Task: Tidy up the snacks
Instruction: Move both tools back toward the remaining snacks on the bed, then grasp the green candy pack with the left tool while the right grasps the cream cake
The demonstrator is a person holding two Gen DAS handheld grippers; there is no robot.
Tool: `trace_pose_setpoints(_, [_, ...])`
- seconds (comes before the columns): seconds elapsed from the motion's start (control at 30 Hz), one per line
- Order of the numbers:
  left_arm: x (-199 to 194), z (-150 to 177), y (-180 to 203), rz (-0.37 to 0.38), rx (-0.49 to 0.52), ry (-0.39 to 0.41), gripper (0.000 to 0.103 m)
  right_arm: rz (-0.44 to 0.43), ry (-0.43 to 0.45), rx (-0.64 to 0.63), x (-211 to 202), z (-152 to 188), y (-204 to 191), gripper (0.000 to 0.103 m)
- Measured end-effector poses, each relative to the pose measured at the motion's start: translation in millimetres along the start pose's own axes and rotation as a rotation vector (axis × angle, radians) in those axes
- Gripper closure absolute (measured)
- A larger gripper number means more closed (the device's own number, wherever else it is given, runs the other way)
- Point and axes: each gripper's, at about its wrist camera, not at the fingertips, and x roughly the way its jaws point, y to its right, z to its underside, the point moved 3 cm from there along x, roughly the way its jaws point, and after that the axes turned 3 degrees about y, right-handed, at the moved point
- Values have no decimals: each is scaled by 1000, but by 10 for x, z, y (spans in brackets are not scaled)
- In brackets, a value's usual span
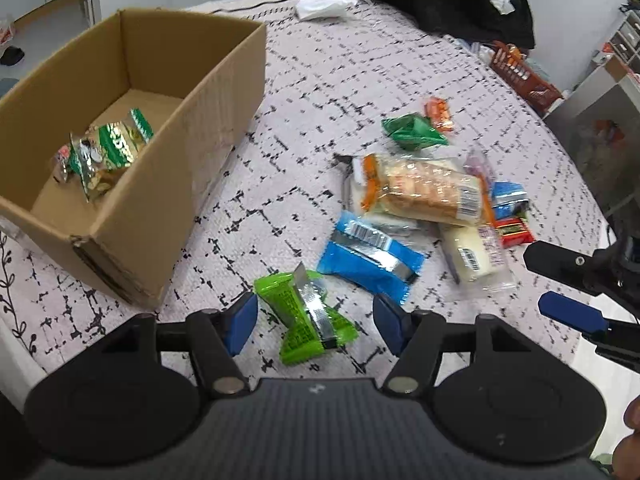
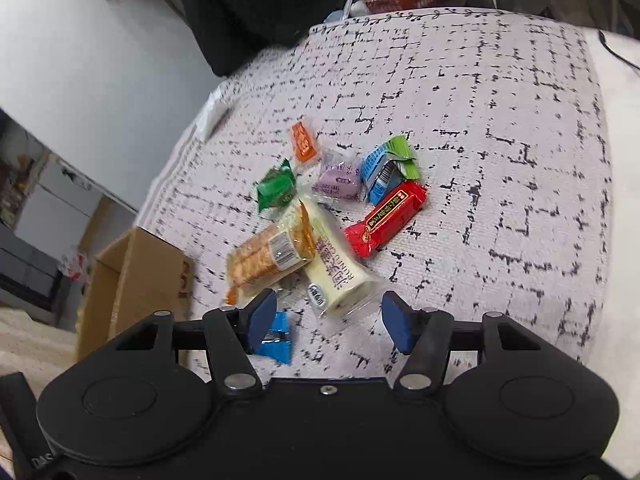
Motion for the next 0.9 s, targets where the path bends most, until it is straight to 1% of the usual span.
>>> trace_pose_setpoints(0.17, [178, 1, -56, 1, -33, -41, 50, 18, -32, -70, 161, 13, -95, 44])
trace_pose_setpoints(0.23, [206, -9, -65, 0, -37, -36, 52, 37, -41, -91, 216, 21, -113, 44])
trace_pose_setpoints(0.3, [223, -22, -56, -8, -29, -31, 60, 56, -45, -109, 267, 24, -129, 44])
trace_pose_setpoints(0.33, [225, -31, -55, -10, -29, -28, 67, 66, -44, -120, 280, 26, -138, 44])
trace_pose_setpoints(0.43, [217, -60, -57, -5, -28, -21, 69, 109, -36, -185, 350, 5, -195, 44])
trace_pose_setpoints(0.5, [188, -80, -48, -9, -16, -5, 73, 120, -34, -227, 389, -19, -228, 44])
trace_pose_setpoints(0.7, [75, -163, -61, 21, -26, 19, 74, 128, -36, -309, 512, -44, -318, 42])
trace_pose_setpoints(0.83, [-12, -218, -77, 39, -39, 36, 74, 163, 4, -381, 515, -51, -387, 42])
trace_pose_setpoints(0.87, [-33, -225, -82, 43, -42, 40, 74, 165, 14, -391, 517, -63, -396, 39])
trace_pose_setpoints(0.9, [-52, -230, -86, 47, -45, 42, 74, 167, 22, -402, 523, -71, -403, 34])
